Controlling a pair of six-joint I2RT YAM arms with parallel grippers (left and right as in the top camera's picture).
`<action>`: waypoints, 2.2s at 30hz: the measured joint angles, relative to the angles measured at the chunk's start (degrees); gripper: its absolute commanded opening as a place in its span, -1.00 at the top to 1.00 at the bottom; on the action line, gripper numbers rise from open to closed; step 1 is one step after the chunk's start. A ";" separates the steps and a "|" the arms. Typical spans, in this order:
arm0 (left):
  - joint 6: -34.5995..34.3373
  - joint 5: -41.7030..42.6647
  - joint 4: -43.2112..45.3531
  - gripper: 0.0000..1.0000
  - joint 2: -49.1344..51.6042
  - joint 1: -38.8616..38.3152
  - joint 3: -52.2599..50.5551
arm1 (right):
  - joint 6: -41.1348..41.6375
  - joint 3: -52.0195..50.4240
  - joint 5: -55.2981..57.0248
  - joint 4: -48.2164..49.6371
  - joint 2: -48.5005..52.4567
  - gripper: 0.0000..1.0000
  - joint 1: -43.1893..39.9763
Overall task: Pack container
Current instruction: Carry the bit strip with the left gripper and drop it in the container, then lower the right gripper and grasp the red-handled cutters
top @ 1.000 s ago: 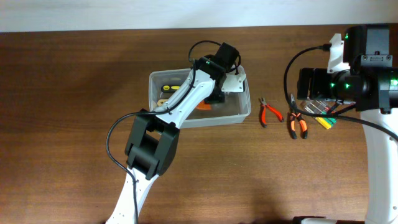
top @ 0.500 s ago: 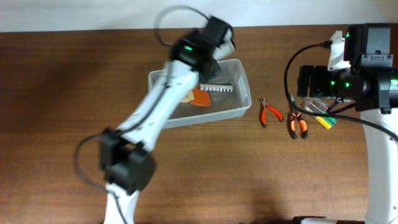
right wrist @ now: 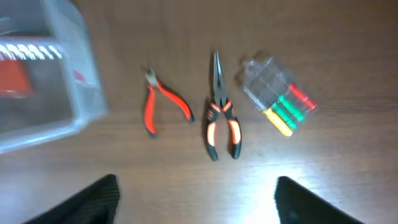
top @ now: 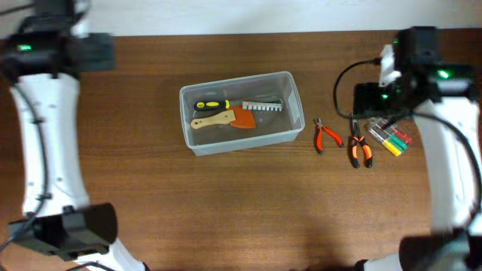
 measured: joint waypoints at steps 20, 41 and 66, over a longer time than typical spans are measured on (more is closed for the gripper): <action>-14.86 12.96 -0.46 -0.98 2.01 27.89 -0.26 | -18.23 -0.98 -5.46 1.68 24.28 -0.14 0.28; -14.88 13.35 -0.57 -0.98 2.01 28.15 -0.26 | -27.71 -1.44 -5.70 10.14 28.83 -0.10 2.16; -14.88 13.38 -0.59 -0.98 2.01 28.15 -0.26 | -20.24 -1.09 -1.77 10.69 32.44 0.64 2.01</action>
